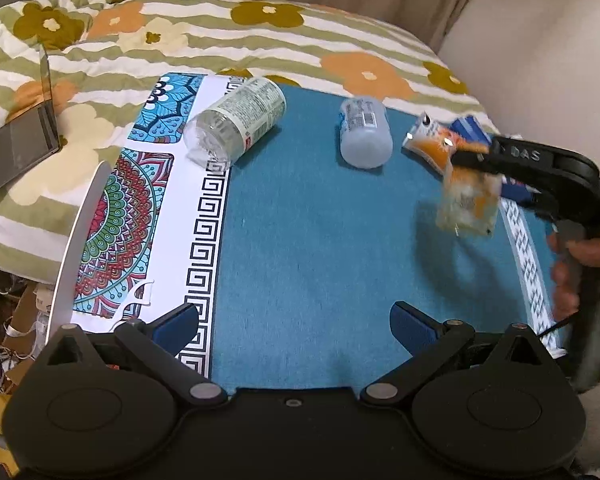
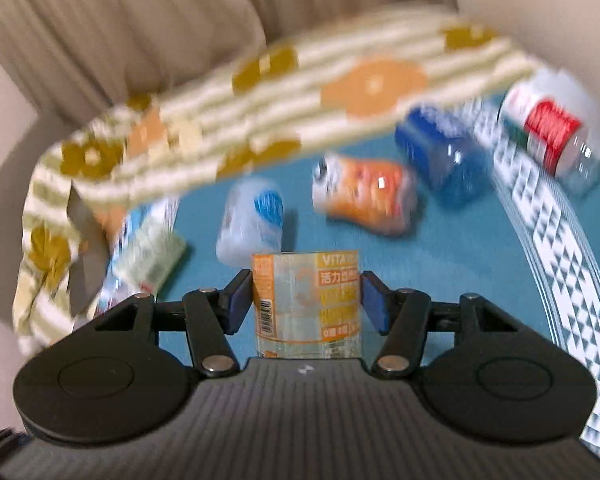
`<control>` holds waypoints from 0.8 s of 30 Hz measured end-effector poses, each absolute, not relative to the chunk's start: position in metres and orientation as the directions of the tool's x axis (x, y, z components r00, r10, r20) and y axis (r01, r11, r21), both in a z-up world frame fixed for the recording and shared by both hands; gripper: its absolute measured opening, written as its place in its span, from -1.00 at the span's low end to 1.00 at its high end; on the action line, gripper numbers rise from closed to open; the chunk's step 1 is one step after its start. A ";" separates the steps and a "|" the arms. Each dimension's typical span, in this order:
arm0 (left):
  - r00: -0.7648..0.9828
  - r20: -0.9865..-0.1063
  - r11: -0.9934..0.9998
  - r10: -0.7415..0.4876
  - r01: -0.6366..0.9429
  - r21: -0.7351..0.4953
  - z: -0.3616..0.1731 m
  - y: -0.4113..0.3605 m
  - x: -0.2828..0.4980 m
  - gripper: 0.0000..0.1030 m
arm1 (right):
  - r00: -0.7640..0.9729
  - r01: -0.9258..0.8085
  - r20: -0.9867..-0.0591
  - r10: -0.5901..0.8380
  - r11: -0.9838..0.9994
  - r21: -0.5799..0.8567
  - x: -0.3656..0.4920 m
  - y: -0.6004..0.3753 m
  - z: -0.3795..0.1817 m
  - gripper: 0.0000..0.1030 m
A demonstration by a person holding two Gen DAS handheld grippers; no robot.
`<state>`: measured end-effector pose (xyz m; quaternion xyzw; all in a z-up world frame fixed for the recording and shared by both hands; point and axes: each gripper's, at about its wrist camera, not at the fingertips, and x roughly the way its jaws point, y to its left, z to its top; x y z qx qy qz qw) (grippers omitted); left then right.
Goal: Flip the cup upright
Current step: 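Grasp the lying cup around its body with the right gripper, then rotate the cup upright with the right gripper, set it down, open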
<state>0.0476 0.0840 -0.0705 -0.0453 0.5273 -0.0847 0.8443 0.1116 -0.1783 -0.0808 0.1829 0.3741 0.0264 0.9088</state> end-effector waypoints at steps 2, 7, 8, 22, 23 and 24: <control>0.423 -0.890 0.984 -0.173 0.114 -0.137 -0.072 0.082 0.046 1.00 | 0.782 0.093 -0.609 0.131 0.942 0.322 0.106 -0.171 -0.091 0.42; 0.390 -0.910 0.985 -0.139 0.153 -0.085 -0.084 0.084 0.036 1.00 | 0.840 0.140 -0.542 0.038 0.949 0.283 0.102 -0.160 -0.122 0.42; 0.382 -0.915 0.984 -0.131 0.160 -0.074 -0.087 0.085 0.034 1.00 | 0.841 0.149 -0.540 0.020 0.952 0.267 0.102 -0.158 -0.126 0.42; 0.378 -0.916 0.977 -0.134 0.205 -0.058 -0.095 0.080 0.025 1.00 | 0.844 0.094 -0.536 0.023 0.977 0.191 0.076 -0.148 -0.133 0.42; 0.378 -0.916 0.977 -0.136 0.206 -0.060 -0.094 0.079 0.025 1.00 | 0.842 0.086 -0.539 0.028 0.979 0.184 0.073 -0.148 -0.132 0.42; 0.380 -0.915 0.976 -0.138 0.207 -0.061 -0.094 0.078 0.025 1.00 | 0.837 0.076 -0.547 0.031 0.982 0.173 0.072 -0.147 -0.131 0.42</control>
